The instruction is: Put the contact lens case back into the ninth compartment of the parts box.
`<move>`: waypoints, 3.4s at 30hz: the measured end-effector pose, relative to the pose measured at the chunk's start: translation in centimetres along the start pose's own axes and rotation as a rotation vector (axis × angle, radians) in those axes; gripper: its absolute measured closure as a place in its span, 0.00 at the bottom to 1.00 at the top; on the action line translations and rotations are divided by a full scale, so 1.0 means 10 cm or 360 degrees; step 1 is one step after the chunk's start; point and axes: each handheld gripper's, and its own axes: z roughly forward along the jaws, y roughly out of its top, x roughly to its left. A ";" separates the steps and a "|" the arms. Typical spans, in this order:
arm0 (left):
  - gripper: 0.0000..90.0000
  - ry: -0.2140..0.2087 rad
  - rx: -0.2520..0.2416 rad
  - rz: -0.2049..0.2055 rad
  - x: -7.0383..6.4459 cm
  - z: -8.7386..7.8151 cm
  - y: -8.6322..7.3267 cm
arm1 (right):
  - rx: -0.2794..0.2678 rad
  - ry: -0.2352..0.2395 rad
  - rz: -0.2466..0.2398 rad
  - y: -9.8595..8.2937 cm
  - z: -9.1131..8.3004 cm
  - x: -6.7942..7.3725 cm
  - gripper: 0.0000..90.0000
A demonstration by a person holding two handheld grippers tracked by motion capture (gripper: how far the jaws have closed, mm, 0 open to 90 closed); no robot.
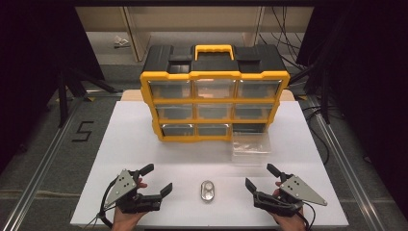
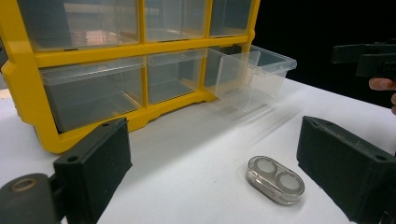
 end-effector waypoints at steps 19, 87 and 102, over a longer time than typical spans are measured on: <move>0.11 0.0002 -0.0004 -0.0001 0.00 0.00 0.00 | 0.0056 0.0106 -0.0052 0.10 0.04 0.15 0.17; 0.12 0.0036 -0.0015 0.0026 -0.01 0.00 -0.01 | 0.1024 0.0402 -0.0312 -0.07 1.09 0.85 0.20; 0.12 0.0038 -0.0016 0.0029 -0.01 0.00 -0.01 | 0.1101 0.0389 -0.0303 -0.14 1.21 0.90 0.26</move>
